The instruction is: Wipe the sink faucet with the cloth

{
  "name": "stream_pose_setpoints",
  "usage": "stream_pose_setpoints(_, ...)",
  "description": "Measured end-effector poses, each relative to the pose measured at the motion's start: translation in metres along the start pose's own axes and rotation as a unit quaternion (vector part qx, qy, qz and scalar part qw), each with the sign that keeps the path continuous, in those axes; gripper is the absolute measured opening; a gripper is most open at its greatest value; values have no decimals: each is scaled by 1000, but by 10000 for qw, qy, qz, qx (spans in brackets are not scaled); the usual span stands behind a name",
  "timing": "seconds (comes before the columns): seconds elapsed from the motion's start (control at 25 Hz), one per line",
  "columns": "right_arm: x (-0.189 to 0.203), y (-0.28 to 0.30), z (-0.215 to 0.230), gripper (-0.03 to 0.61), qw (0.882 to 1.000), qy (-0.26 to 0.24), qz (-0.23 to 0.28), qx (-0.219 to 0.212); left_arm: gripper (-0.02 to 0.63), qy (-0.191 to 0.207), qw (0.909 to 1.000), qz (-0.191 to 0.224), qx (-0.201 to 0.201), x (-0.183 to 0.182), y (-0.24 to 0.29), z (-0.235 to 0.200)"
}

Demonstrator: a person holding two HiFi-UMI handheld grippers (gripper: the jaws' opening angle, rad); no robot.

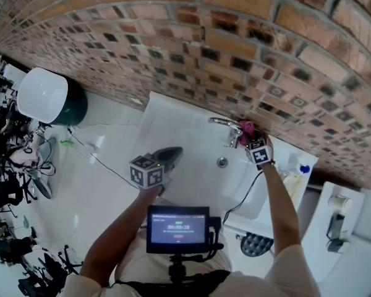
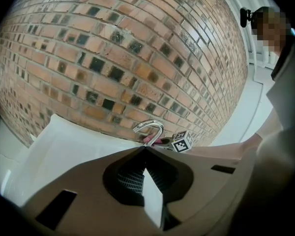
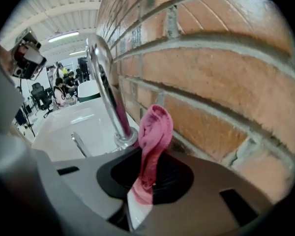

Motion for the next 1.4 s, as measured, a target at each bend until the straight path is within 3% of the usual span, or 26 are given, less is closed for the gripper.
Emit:
stream_pose_setpoints(0.28,18,13,-16,60,9983,237,-163,-503,-7,2,9998,-174,-85,11,1,-2)
stream_pose_setpoints(0.52,35,18,-24,58,9944,-527,-306,-859,-8,-33,9997,-209,-116,16,3,-2)
stream_pose_setpoints(0.72,61,18,-35,54,9807,-1491,-573,-1125,-8,-30,9998,-178,-118,15,1,-3)
stream_pose_setpoints(1.08,89,-22,-89,54,9659,-1857,-849,-1590,-7,-106,9998,-161,104,20,5,-5)
stream_pose_setpoints(1.2,97,-47,-113,55,9755,-1147,-720,-1734,-7,-82,9994,-160,303,18,11,-5)
stream_pose_setpoints(1.28,94,-68,-123,55,9855,-133,-426,-1636,-7,-64,9989,-126,441,16,13,-6)
stream_pose_setpoints(1.4,89,-106,-136,55,9842,1175,-74,-1320,-8,-90,9980,-91,622,12,12,-5)
Point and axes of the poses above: the fingertips, and each gripper's own axes: y forward along the fingers, z to its right, x out of its underside, the point moved 6 cm from there along -y, backward along the fingers, and after that the axes turned 10 degrees about x, right-handed, at the moved point
